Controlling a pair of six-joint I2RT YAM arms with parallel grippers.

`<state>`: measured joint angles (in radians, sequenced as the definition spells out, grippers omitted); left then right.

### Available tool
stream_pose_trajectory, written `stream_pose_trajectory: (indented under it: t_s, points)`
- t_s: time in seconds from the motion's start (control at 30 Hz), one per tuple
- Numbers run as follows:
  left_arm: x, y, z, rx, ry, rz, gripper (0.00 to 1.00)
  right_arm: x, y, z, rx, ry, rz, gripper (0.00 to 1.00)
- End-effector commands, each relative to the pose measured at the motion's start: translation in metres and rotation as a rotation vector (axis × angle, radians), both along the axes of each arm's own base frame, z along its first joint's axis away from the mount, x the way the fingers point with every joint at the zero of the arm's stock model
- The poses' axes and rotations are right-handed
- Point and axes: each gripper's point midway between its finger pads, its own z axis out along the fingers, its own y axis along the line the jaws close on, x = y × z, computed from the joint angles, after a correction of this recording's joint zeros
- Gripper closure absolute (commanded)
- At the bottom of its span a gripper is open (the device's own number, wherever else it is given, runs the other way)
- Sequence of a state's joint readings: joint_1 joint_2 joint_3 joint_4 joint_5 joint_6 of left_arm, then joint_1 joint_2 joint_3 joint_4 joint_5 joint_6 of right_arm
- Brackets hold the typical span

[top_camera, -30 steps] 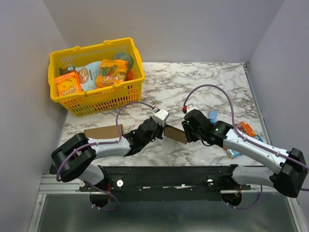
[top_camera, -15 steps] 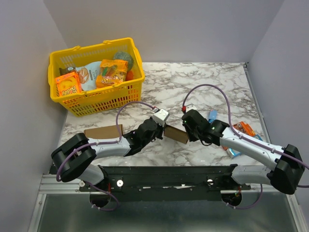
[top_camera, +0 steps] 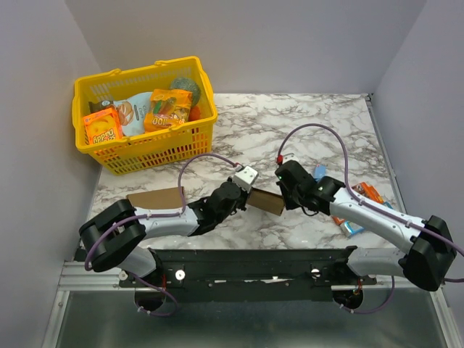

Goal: Fold the paper box

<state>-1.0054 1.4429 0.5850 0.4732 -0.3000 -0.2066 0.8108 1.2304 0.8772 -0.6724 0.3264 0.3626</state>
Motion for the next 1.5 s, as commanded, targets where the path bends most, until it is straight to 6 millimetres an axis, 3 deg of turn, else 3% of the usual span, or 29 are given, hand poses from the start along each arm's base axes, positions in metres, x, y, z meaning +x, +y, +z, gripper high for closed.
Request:
stream_pose_trajectory:
  t_s: [0.0,0.4,0.93,1.23,1.47]
  points:
    - [-0.042,0.03,-0.078,0.296,0.162,-0.075,1.0,0.012,0.019,0.011,0.14,-0.011,-0.031,0.99]
    - [-0.046,0.027,-0.083,0.349,0.154,-0.087,1.0,0.022,0.043,0.024,0.309,0.059,-0.034,0.99]
    - [-0.046,0.028,-0.088,0.377,0.172,-0.078,1.0,0.019,0.05,0.035,0.425,0.169,-0.009,0.99]
    - [-0.048,0.025,-0.086,0.357,0.171,-0.088,1.0,0.022,0.047,0.029,0.456,0.181,-0.059,0.99]
    - [-0.056,0.022,-0.086,0.347,0.17,-0.105,1.0,0.028,0.059,0.032,0.536,0.174,-0.084,0.99]
